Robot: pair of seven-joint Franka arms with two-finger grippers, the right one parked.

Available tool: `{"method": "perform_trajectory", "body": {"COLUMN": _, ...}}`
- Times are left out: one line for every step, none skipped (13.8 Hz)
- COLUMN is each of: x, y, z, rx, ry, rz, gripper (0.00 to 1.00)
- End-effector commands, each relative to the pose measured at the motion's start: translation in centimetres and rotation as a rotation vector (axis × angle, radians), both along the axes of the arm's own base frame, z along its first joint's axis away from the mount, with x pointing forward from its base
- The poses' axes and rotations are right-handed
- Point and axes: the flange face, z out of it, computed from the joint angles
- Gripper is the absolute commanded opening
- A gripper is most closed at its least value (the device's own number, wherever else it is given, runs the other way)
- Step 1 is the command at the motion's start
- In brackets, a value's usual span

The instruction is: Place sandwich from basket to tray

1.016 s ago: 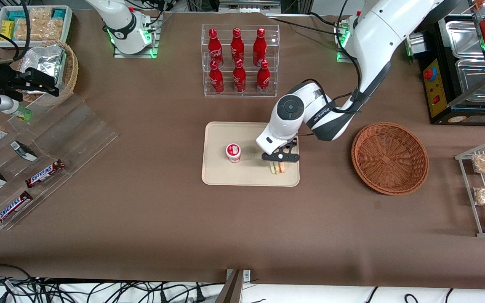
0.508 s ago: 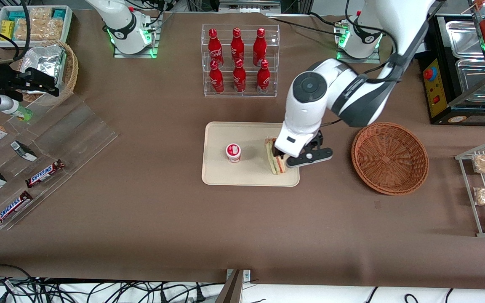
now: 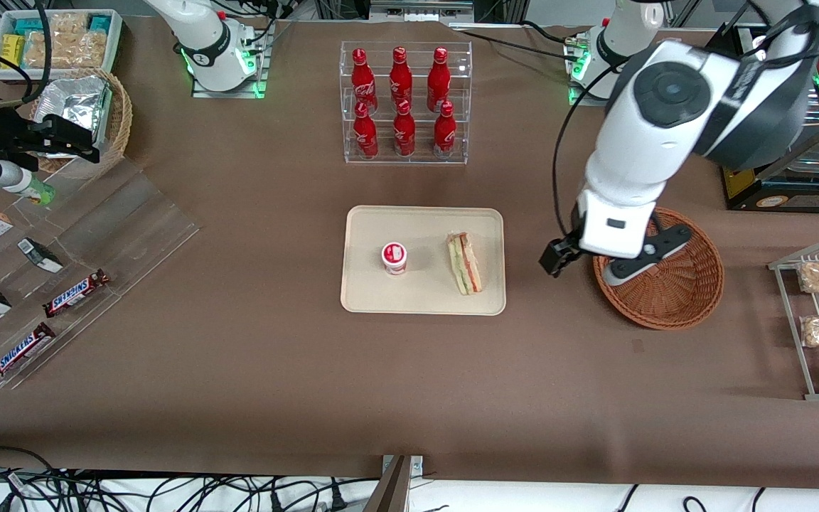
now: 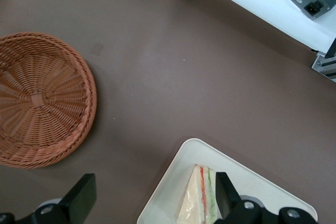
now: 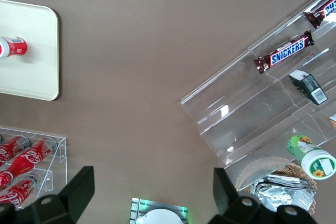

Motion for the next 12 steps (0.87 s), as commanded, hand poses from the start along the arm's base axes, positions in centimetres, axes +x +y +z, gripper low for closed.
{"method": "perform_trajectory", "body": {"x": -0.7, "y": 1.3, "z": 0.9, "rx": -0.011, "ry": 0.037, "rz": -0.022, "gripper": 1.0}}
{"method": "perform_trajectory", "body": {"x": -0.7, "y": 1.9, "z": 1.3, "rx": -0.015, "ry": 0.04, "rz": -0.021, "gripper": 1.0}}
{"method": "perform_trajectory", "body": {"x": -0.6, "y": 3.1, "z": 1.8, "rx": -0.026, "ry": 0.048, "rz": -0.017, "gripper": 1.0}}
{"method": "perform_trajectory", "body": {"x": -0.7, "y": 4.0, "z": 2.6, "rx": -0.04, "ry": 0.054, "rz": -0.04, "gripper": 1.0}}
{"method": "perform_trajectory", "body": {"x": -0.9, "y": 4.7, "z": 3.3, "rx": -0.053, "ry": 0.065, "rz": -0.075, "gripper": 1.0}}
{"method": "perform_trajectory", "body": {"x": -0.9, "y": 6.6, "z": 4.3, "rx": -0.062, "ry": 0.062, "rz": -0.078, "gripper": 1.0}}
{"method": "perform_trajectory", "body": {"x": -0.9, "y": 8.1, "z": 4.9, "rx": -0.089, "ry": 0.066, "rz": -0.069, "gripper": 1.0}}
{"method": "perform_trajectory", "body": {"x": -1.0, "y": 9.3, "z": 5.3, "rx": -0.1, "ry": 0.075, "rz": -0.081, "gripper": 1.0}}
{"method": "perform_trajectory", "body": {"x": -1.0, "y": 10.6, "z": 5.6, "rx": -0.088, "ry": 0.077, "rz": -0.101, "gripper": 1.0}}
{"method": "perform_trajectory", "body": {"x": -1.1, "y": 11.7, "z": 5.8, "rx": -0.089, "ry": 0.085, "rz": -0.122, "gripper": 1.0}}
{"method": "perform_trajectory", "body": {"x": -1.1, "y": 13.2, "z": 6.1, "rx": -0.087, "ry": 0.093, "rz": -0.145, "gripper": 1.0}}
{"method": "perform_trajectory", "body": {"x": -1.2, "y": 15.0, "z": 6.4, "rx": -0.085, "ry": 0.1, "rz": -0.175, "gripper": 1.0}}
